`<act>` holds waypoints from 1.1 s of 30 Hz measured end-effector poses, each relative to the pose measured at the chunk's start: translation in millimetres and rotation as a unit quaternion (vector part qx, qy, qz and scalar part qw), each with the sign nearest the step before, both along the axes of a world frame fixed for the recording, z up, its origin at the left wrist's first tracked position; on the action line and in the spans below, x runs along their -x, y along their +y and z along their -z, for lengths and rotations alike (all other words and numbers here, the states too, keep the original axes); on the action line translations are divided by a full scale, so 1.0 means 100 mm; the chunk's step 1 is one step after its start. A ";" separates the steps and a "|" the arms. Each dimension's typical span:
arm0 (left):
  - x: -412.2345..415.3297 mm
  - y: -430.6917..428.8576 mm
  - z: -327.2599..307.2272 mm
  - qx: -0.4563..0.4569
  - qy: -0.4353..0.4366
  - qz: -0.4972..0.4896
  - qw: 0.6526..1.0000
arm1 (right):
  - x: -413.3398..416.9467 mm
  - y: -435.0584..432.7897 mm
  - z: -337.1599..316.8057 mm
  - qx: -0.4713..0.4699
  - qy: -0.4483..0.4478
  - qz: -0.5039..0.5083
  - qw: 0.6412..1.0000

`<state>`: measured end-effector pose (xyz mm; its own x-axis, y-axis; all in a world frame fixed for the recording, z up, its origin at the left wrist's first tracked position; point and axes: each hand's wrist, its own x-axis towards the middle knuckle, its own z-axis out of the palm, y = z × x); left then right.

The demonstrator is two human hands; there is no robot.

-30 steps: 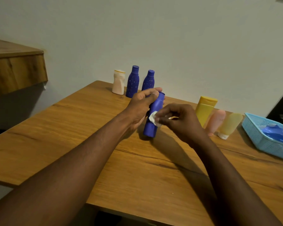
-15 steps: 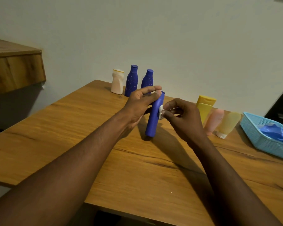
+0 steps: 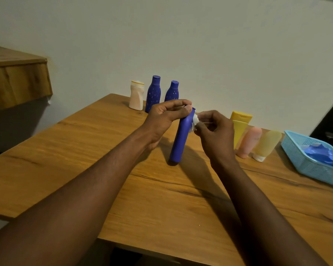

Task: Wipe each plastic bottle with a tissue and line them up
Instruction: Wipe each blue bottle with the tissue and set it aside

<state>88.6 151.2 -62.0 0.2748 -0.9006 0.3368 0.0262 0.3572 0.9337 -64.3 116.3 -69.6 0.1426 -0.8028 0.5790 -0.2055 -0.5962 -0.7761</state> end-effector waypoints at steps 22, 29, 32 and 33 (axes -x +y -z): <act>-0.02 -0.01 0.02 0.008 0.008 0.016 1.000 | 0.02 0.07 -0.10 -0.228 -0.113 -0.133 0.958; -0.08 0.00 0.02 0.019 0.059 0.011 0.998 | 0.07 0.13 -0.05 -0.300 0.044 -0.155 0.940; -0.08 -0.02 0.02 0.027 0.077 -0.003 0.997 | 0.09 0.15 -0.06 -0.306 0.055 -0.157 0.937; -0.08 -0.02 0.01 0.032 0.074 -0.012 0.997 | 0.09 0.14 -0.06 -0.303 0.052 -0.160 0.938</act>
<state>96.5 149.1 -63.5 0.3472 -0.8710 0.3477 0.1534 0.4185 0.8952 -73.4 130.5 -63.1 0.4625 -0.8866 0.0009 -0.1837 -0.0968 -0.9782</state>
